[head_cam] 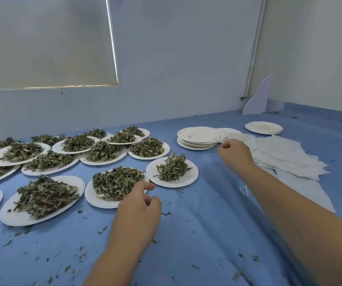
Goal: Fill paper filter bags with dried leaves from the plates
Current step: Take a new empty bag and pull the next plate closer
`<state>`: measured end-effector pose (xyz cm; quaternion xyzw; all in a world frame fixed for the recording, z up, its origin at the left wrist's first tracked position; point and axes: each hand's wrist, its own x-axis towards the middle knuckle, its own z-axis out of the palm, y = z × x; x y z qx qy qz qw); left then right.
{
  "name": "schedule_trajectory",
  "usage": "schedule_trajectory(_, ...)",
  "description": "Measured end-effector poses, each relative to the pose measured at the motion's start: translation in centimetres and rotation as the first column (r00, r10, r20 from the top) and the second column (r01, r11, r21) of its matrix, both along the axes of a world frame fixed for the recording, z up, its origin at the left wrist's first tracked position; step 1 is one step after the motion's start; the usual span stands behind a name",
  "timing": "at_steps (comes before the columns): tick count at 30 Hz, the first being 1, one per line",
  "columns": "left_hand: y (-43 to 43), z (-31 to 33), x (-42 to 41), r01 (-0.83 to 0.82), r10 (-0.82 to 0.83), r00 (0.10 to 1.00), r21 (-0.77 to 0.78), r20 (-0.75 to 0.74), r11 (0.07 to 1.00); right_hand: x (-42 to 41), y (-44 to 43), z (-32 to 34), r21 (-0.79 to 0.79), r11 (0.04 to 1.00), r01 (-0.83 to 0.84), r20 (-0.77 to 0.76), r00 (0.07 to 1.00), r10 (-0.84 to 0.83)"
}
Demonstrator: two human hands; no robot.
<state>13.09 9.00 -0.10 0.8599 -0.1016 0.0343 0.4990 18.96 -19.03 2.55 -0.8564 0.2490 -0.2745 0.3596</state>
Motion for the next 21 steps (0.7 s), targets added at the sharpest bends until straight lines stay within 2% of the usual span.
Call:
schedule_trajectory(3,0.2,-0.1,-0.1,0.001,-0.001,1.0,-0.01,0.011,1.0,-2.3,-2.3,0.4,0.025,0.996,0.088,-0.008,0.996,-0.088)
schedule_trajectory(5,0.3,-0.1,0.0,-0.007,0.007,1.0,-0.003,0.019,1.0,-3.7,-3.9,0.6,-0.004,0.994,0.105,-0.097,0.99,-0.105)
schedule_trajectory(9,0.4,-0.1,0.2,-0.008,0.008,1.0,0.0,0.016,1.0,-5.5,-5.1,0.4,-0.166,0.985,0.044,-0.355,0.929,-0.101)
schedule_trajectory(13,0.4,-0.3,0.1,0.015,-0.015,1.0,0.011,0.018,1.0,-5.8,-4.2,-0.6,-0.347,0.937,-0.04,-0.524,0.837,-0.158)
schedule_trajectory(16,0.5,-0.5,-0.1,0.027,-0.027,0.999,0.01,0.026,1.0,-5.8,-3.2,-0.9,-0.429,0.901,-0.056,-0.554,0.805,-0.214)
schedule_trajectory(21,0.6,-0.4,-0.6,0.048,-0.048,0.998,-0.01,0.032,0.999,-6.0,-2.3,-0.6,-0.481,0.875,-0.057,-0.568,0.78,-0.262)
